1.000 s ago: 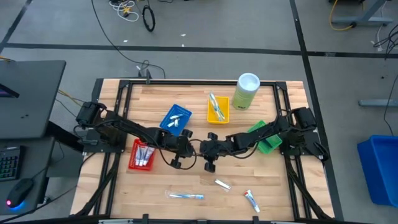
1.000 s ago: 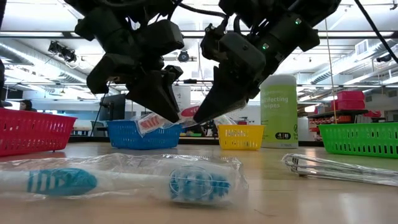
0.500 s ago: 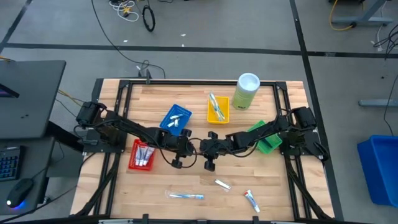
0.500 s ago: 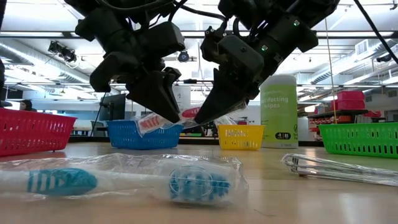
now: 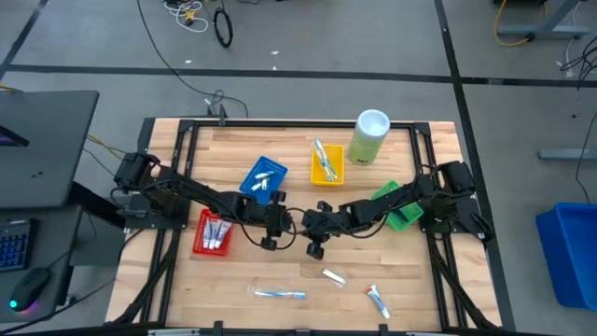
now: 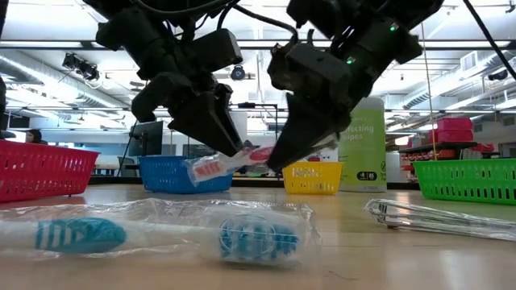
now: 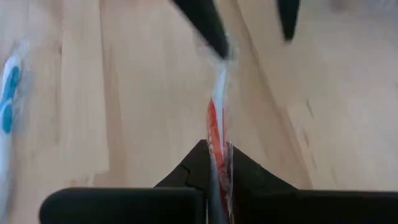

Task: Pick & Place Travel size toiletries
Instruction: Put the red toothbrush into the yellow basket

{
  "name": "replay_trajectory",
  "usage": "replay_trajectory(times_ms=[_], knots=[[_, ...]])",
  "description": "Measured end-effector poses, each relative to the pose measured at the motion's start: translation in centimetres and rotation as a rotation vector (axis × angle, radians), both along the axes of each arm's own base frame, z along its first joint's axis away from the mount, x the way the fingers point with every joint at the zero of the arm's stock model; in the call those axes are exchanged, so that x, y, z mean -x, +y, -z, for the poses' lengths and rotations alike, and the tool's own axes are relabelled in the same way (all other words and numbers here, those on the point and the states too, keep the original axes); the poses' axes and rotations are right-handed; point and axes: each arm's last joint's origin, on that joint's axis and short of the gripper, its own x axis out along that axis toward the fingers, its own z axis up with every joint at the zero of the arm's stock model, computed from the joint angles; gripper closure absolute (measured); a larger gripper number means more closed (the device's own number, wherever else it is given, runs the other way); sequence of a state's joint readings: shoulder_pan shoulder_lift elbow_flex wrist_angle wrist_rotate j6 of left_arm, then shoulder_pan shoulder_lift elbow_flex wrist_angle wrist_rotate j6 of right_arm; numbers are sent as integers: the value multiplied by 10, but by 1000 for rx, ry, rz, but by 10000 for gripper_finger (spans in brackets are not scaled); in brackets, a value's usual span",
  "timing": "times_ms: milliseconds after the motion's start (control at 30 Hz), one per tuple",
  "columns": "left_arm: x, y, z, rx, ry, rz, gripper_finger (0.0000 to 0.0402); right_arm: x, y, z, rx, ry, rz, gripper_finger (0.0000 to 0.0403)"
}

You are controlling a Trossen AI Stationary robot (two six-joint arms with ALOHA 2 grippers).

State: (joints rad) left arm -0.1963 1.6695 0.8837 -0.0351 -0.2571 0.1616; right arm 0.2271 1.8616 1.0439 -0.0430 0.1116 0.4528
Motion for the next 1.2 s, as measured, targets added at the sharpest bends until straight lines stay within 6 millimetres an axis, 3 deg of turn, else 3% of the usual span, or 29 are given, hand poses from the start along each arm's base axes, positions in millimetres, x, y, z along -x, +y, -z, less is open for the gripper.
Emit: replay_trajectory(times_ms=[200, 467, 600, 733, 900, 1200], knots=[[1, 2, -11, -26, -41, -41, 247, 18, 8, -11, 9, 94, 63, 379], [16, 9, -79, -55, -278, -183, 246, 39, 2, -52, 118, 32, 209, 377], [38, 18, -106, -81, -350, -326, 246, 53, -10, -77, 240, -70, 433, 376], [61, 24, -124, -58, -395, -444, 246, 57, -28, -89, 403, -207, 714, 374], [75, 27, -127, -33, -410, -475, 246, 49, -55, -83, 431, -196, 815, 372], [75, 27, -122, -39, -374, -476, 246, 45, -98, -33, 403, -194, 942, 372]])
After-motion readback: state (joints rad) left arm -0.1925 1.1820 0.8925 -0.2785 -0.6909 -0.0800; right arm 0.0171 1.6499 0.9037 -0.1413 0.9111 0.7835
